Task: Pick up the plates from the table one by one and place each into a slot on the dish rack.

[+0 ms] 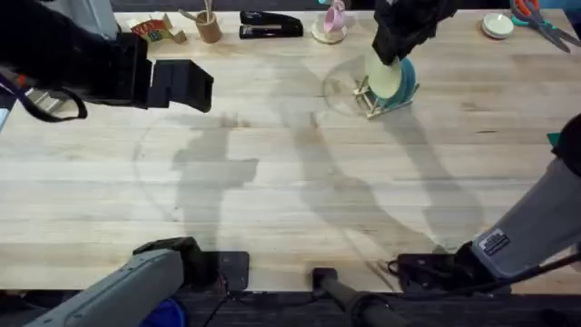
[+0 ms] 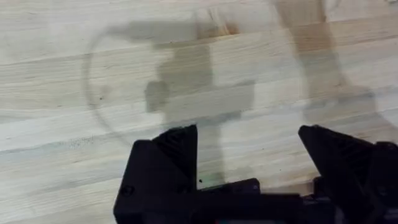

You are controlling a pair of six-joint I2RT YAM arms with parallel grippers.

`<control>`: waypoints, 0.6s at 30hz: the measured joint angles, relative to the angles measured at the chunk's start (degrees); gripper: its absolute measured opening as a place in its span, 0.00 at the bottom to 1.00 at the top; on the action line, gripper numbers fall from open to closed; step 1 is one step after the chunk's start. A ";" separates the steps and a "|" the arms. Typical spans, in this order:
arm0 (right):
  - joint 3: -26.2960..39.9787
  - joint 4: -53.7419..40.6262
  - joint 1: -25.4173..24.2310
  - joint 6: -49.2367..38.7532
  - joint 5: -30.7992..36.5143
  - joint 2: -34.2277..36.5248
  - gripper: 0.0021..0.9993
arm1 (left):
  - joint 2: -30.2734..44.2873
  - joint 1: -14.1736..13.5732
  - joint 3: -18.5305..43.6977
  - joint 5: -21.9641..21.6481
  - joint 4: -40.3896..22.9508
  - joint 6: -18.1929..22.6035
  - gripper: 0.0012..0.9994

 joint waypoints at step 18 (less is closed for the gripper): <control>-5.16 1.95 0.00 0.00 -0.13 0.00 0.03 | 0.00 0.00 0.00 0.00 0.02 0.00 1.00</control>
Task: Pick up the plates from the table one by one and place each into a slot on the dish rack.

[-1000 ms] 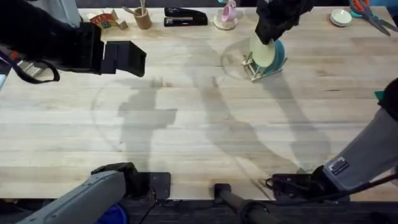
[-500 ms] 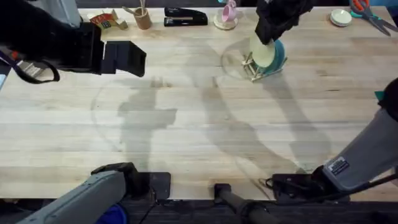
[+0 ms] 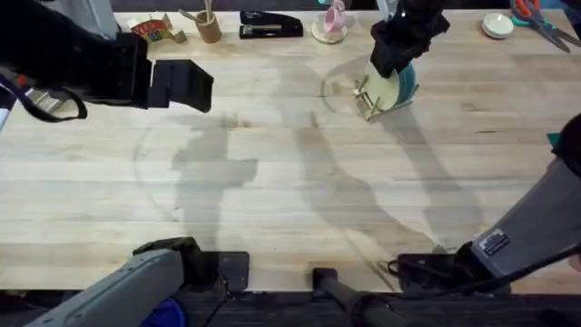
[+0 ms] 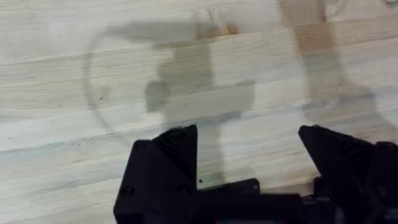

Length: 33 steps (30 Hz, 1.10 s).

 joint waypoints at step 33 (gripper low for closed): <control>-0.66 2.49 0.00 0.00 0.02 3.07 0.03 | 0.00 0.00 0.00 0.00 0.02 -0.01 1.00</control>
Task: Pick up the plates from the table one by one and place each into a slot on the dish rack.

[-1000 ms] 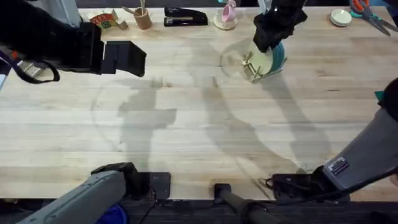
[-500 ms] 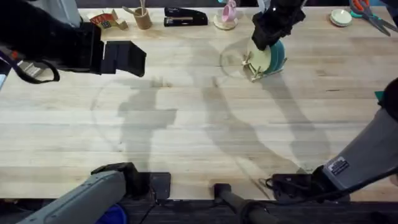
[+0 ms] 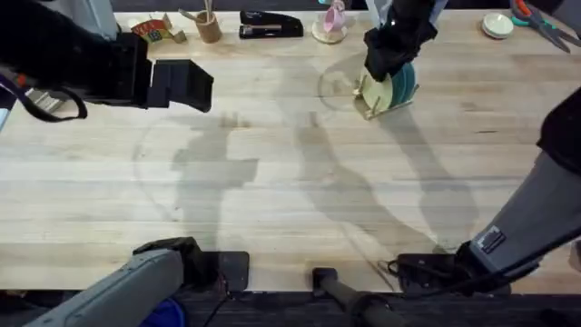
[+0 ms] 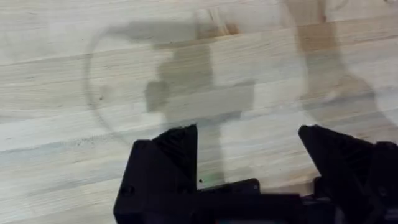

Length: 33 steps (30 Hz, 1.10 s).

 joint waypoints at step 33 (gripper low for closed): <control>7.39 -2.55 0.07 0.00 -0.24 0.06 0.26 | 0.00 0.00 0.00 0.00 0.17 -0.01 1.00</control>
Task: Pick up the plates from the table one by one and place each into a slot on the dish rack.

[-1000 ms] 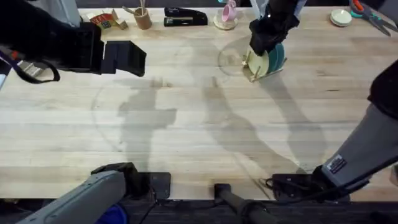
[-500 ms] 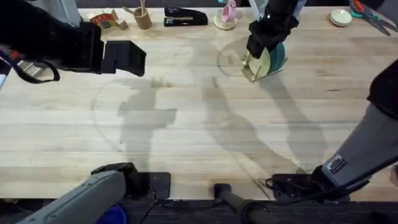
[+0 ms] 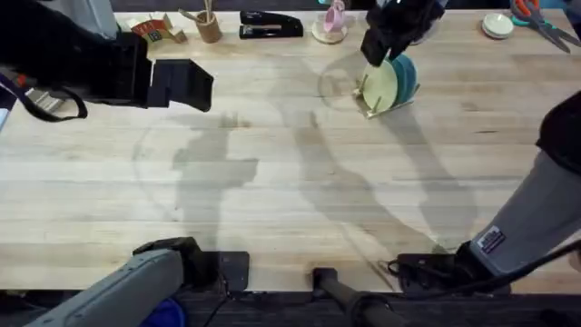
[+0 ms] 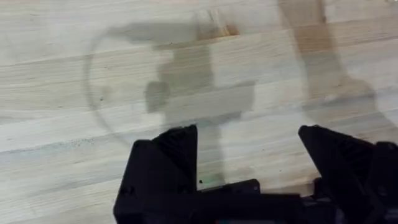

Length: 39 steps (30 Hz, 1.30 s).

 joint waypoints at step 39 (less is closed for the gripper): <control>12.17 -20.20 4.52 4.43 0.00 -17.22 0.99 | 0.00 0.00 0.00 0.00 0.00 0.02 1.00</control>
